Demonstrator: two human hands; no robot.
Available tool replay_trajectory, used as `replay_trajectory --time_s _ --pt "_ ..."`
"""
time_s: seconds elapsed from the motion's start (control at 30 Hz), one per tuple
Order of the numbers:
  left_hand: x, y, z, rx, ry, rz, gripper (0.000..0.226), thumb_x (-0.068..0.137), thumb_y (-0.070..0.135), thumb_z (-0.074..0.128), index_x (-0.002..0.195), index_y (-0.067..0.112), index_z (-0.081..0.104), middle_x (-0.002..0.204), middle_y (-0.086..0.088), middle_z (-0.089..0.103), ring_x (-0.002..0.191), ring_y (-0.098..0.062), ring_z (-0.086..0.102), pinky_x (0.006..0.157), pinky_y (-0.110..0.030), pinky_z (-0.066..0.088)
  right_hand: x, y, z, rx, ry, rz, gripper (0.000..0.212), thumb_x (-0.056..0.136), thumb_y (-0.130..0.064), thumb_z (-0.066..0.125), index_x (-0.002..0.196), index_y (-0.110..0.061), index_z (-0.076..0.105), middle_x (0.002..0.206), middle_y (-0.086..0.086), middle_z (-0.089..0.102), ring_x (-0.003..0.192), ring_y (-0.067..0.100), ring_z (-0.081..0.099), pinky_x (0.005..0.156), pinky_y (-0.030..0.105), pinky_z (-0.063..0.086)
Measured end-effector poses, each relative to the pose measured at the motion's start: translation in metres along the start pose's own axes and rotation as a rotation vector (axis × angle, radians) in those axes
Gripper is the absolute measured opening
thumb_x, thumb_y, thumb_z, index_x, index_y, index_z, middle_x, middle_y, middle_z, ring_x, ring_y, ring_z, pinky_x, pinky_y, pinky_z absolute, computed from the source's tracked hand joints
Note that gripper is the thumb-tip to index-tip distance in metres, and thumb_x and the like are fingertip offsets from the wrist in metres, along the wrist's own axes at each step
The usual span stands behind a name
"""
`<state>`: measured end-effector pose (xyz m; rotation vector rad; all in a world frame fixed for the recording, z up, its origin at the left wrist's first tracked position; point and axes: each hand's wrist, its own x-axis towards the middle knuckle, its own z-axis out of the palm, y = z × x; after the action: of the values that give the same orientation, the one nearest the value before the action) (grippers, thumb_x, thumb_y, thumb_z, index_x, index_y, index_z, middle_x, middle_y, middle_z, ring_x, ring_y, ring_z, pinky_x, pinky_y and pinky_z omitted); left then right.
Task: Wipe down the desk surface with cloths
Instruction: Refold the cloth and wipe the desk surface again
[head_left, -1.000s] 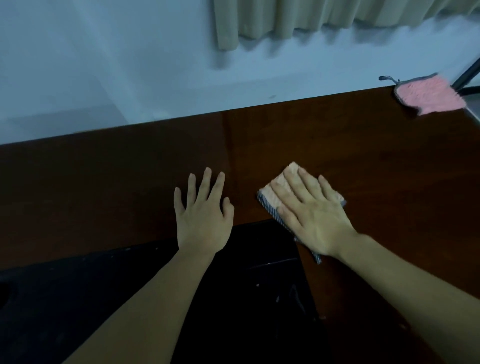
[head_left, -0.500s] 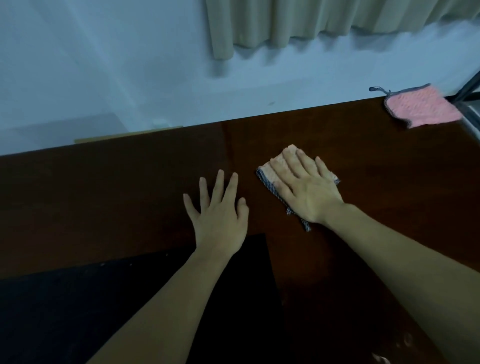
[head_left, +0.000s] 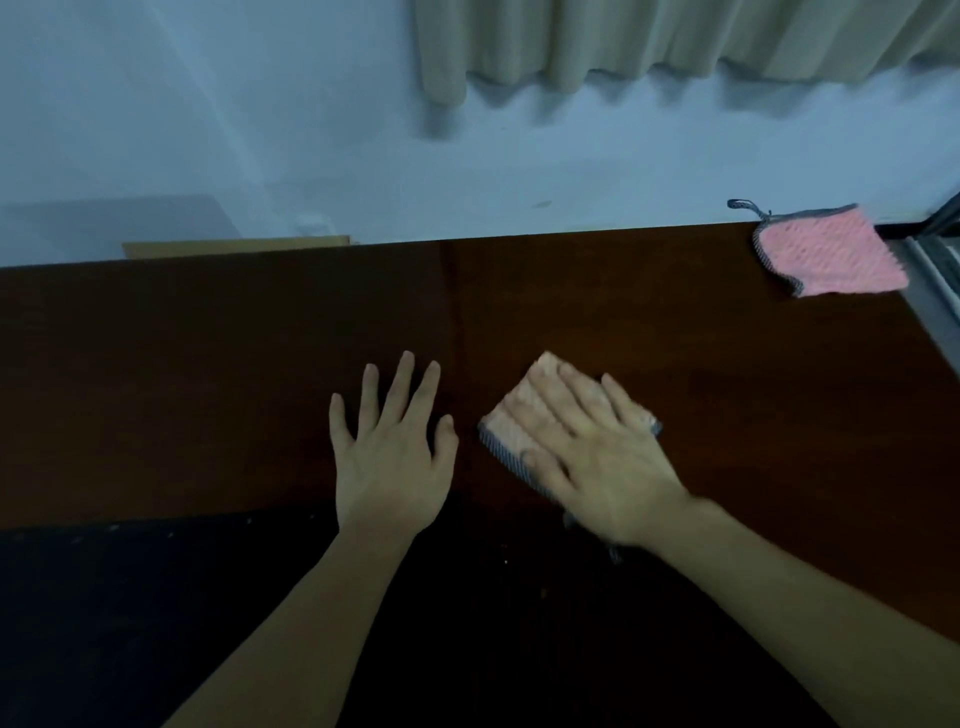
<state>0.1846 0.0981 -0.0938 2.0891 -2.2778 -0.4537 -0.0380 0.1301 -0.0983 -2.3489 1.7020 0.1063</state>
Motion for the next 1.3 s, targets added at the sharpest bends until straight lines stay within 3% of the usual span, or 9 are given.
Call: replay_trajectory --time_s 0.07,0.3,0.43,0.63,0.7,0.87,1.07,1.2,1.3 --pt "0.0 0.0 0.0 -0.007 -0.002 -0.002 0.06 0.103 0.053 0.019 0.159 0.042 0.002 0.168 0.013 -0.009 0.155 -0.018 -0.015 0.124 -0.051 -0.009 0.031 0.017 -0.009 0.002 -0.005 0.074 0.058 0.102 -0.057 0.003 0.156 -0.047 -0.014 0.167 -0.007 -0.021 0.156 0.02 -0.016 0.125 0.049 -0.009" --pt "-0.001 0.0 0.003 -0.026 0.039 0.002 0.06 0.103 0.052 0.022 0.161 0.041 0.009 0.169 0.015 -0.003 0.155 -0.017 -0.012 0.125 -0.05 -0.009 0.075 0.021 -0.022 0.003 -0.025 0.165 0.058 0.105 -0.053 0.004 0.16 -0.04 -0.01 0.169 -0.002 -0.018 0.155 0.023 -0.018 0.124 0.051 -0.011" --pt "0.001 0.0 0.002 -0.017 0.022 -0.004 0.06 0.104 0.052 0.024 0.16 0.041 0.008 0.169 0.015 -0.003 0.155 -0.017 -0.011 0.125 -0.05 -0.007 0.025 -0.001 -0.01 -0.026 -0.044 0.052 0.065 0.098 -0.054 -0.003 0.161 -0.037 -0.006 0.171 0.002 -0.009 0.157 0.027 -0.01 0.124 0.053 -0.005" --pt "0.0 0.001 0.005 -0.017 0.052 -0.005 0.059 0.104 0.051 0.023 0.16 0.041 0.009 0.169 0.014 -0.003 0.155 -0.017 -0.012 0.125 -0.05 -0.007 -0.042 -0.002 0.013 -0.061 -0.033 -0.145 0.059 0.105 -0.054 0.02 0.16 -0.034 0.023 0.169 0.003 0.018 0.156 0.027 0.014 0.12 0.052 0.01" --pt "0.001 0.001 0.005 -0.012 0.046 -0.006 0.06 0.104 0.051 0.023 0.161 0.041 0.008 0.169 0.014 -0.003 0.155 -0.017 -0.012 0.125 -0.05 -0.007 -0.034 0.004 0.009 -0.051 -0.037 -0.153 0.059 0.104 -0.055 0.02 0.16 -0.036 0.018 0.169 0.001 0.015 0.156 0.025 0.011 0.121 0.05 0.007" --pt "0.001 -0.001 0.004 -0.017 0.04 0.0 0.06 0.104 0.052 0.023 0.16 0.041 0.009 0.169 0.014 -0.003 0.156 -0.017 -0.011 0.125 -0.05 -0.008 0.032 0.031 -0.013 -0.014 -0.021 0.032 0.067 0.094 -0.059 -0.005 0.159 -0.043 -0.011 0.166 -0.008 -0.022 0.155 0.018 -0.018 0.125 0.049 -0.009" --pt "-0.001 -0.001 0.007 -0.022 0.067 0.013 0.06 0.103 0.052 0.022 0.16 0.041 0.011 0.169 0.013 0.001 0.156 -0.017 -0.009 0.125 -0.05 -0.007 0.072 0.033 -0.021 0.001 -0.004 0.157 0.059 0.106 -0.054 0.007 0.161 -0.039 -0.008 0.17 -0.001 -0.016 0.156 0.023 -0.016 0.125 0.053 -0.007" --pt "0.0 0.0 0.005 -0.031 0.049 0.001 0.059 0.104 0.051 0.024 0.16 0.041 0.012 0.169 0.014 0.0 0.156 -0.016 -0.009 0.125 -0.049 -0.007 0.025 0.013 -0.01 0.004 -0.031 0.096 0.061 0.102 -0.054 0.0 0.16 -0.038 -0.009 0.17 -0.001 -0.015 0.156 0.024 -0.016 0.125 0.052 -0.007" --pt "-0.002 0.0 0.005 -0.039 0.062 0.001 0.059 0.103 0.051 0.024 0.16 0.04 0.013 0.169 0.013 0.001 0.156 -0.017 -0.009 0.125 -0.049 -0.007 -0.027 -0.001 0.007 -0.017 0.019 0.01 0.062 0.103 -0.053 0.01 0.162 -0.035 0.009 0.171 0.003 0.004 0.157 0.026 -0.001 0.125 0.053 0.002"
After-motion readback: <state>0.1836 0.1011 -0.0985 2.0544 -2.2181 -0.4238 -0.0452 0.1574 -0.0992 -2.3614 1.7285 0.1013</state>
